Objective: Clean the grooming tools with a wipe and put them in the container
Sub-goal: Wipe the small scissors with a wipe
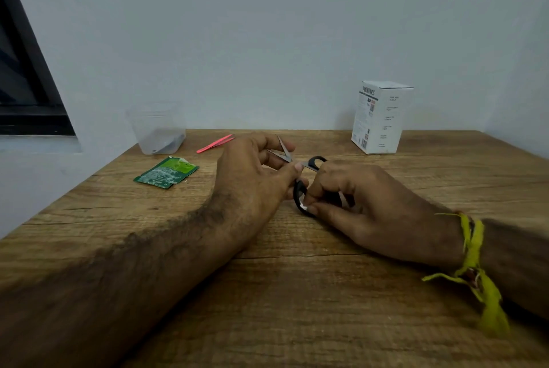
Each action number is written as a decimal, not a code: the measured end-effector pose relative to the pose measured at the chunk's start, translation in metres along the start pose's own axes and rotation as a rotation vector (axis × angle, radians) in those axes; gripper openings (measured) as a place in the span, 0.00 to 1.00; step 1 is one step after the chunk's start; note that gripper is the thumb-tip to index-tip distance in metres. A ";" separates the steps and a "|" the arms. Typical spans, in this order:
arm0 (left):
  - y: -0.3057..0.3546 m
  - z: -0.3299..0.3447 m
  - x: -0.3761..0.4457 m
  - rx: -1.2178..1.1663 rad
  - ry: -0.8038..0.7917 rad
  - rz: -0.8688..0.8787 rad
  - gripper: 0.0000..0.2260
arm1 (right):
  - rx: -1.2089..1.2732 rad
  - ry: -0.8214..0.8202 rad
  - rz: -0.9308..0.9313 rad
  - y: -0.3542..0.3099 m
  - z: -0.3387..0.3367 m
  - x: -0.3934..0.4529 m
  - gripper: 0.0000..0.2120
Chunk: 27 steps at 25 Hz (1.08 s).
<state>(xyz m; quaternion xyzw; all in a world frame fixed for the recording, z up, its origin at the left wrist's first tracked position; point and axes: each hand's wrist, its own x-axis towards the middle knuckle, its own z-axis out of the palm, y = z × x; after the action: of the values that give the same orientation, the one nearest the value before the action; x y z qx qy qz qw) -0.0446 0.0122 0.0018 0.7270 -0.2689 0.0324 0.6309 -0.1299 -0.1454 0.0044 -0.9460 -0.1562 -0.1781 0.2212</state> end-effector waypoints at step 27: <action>-0.005 0.002 0.006 -0.185 -0.051 -0.079 0.10 | -0.346 -0.078 -0.085 -0.001 -0.015 -0.001 0.05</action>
<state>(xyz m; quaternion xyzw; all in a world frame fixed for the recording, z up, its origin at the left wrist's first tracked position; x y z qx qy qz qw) -0.0378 0.0085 -0.0012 0.6765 -0.2578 -0.0361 0.6889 -0.1349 -0.1523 0.0173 -0.9687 -0.1717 -0.1747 0.0411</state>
